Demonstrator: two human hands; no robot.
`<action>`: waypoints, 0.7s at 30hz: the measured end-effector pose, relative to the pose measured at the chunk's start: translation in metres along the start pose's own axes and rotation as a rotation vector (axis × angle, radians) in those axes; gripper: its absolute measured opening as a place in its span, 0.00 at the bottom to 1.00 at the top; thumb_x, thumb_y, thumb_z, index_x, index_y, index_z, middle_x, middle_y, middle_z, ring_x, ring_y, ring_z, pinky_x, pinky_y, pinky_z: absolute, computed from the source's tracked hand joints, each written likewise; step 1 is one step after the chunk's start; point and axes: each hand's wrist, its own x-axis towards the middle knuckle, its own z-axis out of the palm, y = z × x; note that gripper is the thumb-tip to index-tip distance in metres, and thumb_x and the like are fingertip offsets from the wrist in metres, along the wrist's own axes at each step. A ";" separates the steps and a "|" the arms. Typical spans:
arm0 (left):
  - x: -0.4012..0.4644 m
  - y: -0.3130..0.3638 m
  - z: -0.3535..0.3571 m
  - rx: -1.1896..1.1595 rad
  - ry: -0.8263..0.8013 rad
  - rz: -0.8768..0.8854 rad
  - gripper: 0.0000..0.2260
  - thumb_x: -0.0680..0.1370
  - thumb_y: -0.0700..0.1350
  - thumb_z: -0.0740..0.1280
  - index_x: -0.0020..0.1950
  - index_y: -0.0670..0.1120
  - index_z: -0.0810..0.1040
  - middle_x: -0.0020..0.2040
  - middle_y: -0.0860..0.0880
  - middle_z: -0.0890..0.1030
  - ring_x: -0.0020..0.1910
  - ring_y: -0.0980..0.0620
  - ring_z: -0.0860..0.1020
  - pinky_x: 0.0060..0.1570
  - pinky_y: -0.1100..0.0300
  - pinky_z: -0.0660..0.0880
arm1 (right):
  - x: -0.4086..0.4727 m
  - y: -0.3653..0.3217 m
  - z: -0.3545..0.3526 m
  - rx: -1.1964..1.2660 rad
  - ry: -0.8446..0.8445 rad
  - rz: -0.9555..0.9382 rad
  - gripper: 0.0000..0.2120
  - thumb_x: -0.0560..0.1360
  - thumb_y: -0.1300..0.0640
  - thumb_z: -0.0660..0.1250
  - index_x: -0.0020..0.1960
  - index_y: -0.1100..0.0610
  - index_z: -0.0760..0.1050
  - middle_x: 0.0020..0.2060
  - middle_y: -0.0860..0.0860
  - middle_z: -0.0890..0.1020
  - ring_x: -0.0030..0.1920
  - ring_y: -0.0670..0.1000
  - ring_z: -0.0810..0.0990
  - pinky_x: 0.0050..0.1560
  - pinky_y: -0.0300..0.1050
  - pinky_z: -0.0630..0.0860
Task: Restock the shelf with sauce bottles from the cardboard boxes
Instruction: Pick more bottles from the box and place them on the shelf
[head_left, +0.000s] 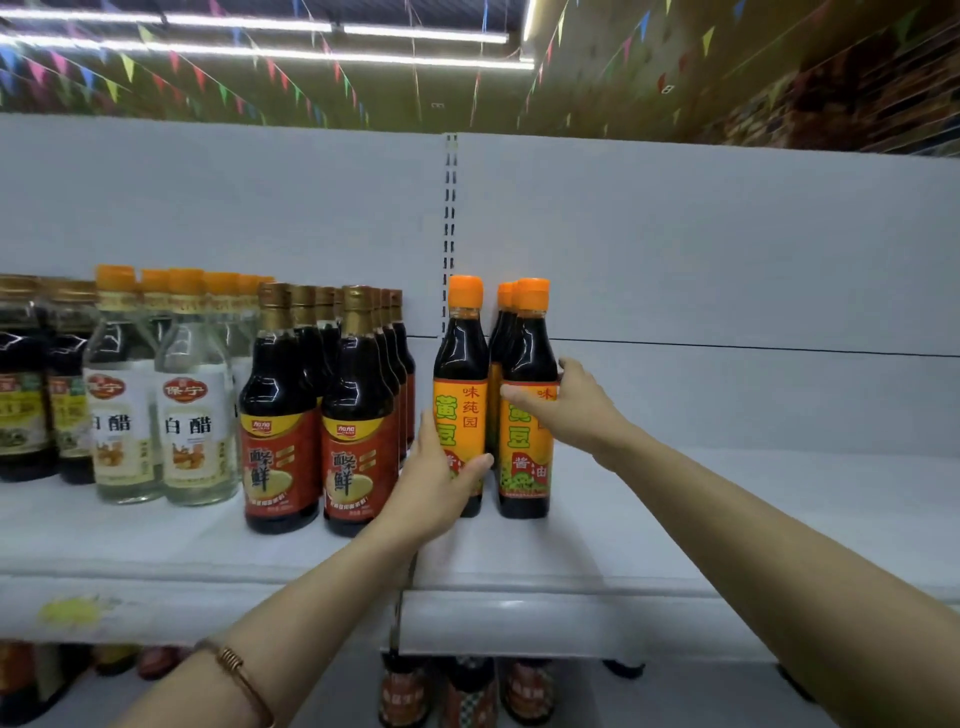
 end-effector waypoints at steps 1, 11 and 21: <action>-0.005 0.005 0.000 0.013 0.022 0.007 0.31 0.79 0.50 0.66 0.76 0.50 0.52 0.72 0.50 0.65 0.65 0.54 0.68 0.63 0.56 0.67 | -0.006 0.001 -0.002 0.016 -0.010 -0.023 0.26 0.73 0.45 0.71 0.65 0.54 0.66 0.62 0.53 0.73 0.63 0.54 0.74 0.62 0.58 0.75; -0.093 0.027 0.004 0.162 0.260 -0.018 0.16 0.79 0.45 0.66 0.66 0.47 0.73 0.59 0.51 0.76 0.51 0.59 0.75 0.47 0.71 0.71 | -0.099 -0.002 -0.018 0.113 -0.376 -0.236 0.25 0.76 0.45 0.68 0.68 0.55 0.68 0.58 0.43 0.75 0.60 0.46 0.75 0.59 0.45 0.75; -0.252 0.011 -0.092 0.343 0.536 -0.216 0.08 0.78 0.43 0.66 0.51 0.56 0.77 0.43 0.56 0.81 0.43 0.52 0.80 0.46 0.53 0.78 | -0.177 -0.047 0.074 0.170 -0.814 -0.401 0.16 0.77 0.42 0.65 0.57 0.51 0.77 0.50 0.43 0.82 0.48 0.41 0.81 0.41 0.33 0.76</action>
